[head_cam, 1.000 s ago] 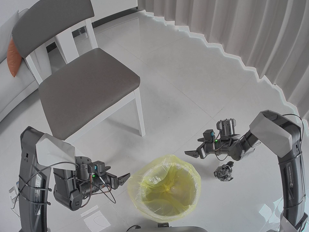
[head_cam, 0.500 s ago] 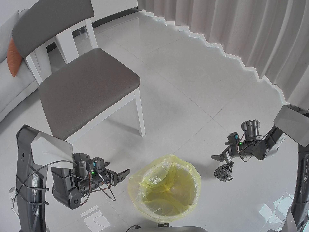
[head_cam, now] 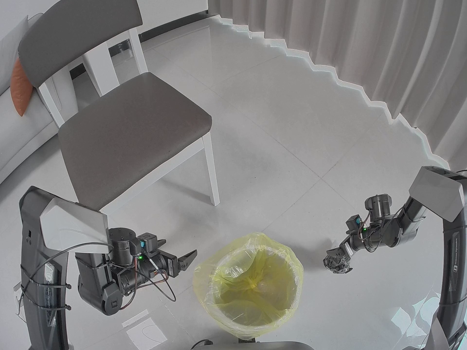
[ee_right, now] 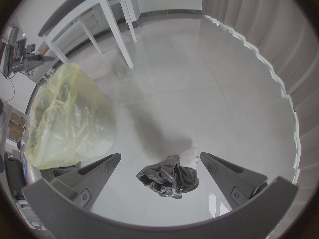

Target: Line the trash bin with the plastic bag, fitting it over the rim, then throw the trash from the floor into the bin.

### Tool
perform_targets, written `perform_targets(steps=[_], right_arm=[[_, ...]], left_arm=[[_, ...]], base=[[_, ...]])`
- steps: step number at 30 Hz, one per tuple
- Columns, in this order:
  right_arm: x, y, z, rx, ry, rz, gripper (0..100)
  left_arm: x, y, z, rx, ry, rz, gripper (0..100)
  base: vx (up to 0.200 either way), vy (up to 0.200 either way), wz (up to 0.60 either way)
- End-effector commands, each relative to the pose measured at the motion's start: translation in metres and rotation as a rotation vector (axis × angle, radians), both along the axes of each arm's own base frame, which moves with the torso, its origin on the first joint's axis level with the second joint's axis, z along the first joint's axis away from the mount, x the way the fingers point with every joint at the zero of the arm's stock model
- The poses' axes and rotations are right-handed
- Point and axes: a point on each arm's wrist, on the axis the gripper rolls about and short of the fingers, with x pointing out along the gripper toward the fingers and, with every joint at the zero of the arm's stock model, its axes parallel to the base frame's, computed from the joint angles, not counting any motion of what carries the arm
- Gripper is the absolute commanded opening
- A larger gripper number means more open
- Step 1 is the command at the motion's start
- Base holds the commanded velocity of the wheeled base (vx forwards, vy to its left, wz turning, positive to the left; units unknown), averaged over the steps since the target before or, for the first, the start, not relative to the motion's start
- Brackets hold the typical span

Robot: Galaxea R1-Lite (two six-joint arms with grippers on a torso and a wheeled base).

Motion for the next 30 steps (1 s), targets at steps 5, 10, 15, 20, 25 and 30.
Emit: perform_targets(steps=[5,10,15,20,25,30], right_arm=[[0.004,0.001,-0.015,-0.03,0.105,-0.003,100],[0.013,0.0,-0.012,-0.06,0.158,-0.022,100],[0.022,0.0,-0.01,-0.078,0.173,-0.034,100],[0.027,0.0,-0.01,-0.082,0.211,-0.032,100],[0.028,0.0,-0.009,-0.087,0.232,-0.025,100],[0.027,0.0,-0.009,-0.098,0.247,-0.009,0]], left_arm=[[-0.001,0.001,0.002,-0.004,-0.013,0.007,100],[-0.001,0.0,0.002,-0.002,-0.016,0.002,100],[-0.001,0.0,0.002,-0.001,-0.015,0.003,100],[-0.001,-0.001,0.002,0.001,-0.017,0.006,100],[-0.001,-0.002,0.003,0.002,-0.021,0.006,100],[0.0,-0.002,0.003,0.002,-0.024,0.008,100]], base=[[0.0,0.0,0.0],[0.0,0.0,0.0],[0.0,0.0,0.0],[0.0,0.0,0.0],[0.0,0.0,0.0],[0.0,0.0,0.0]])
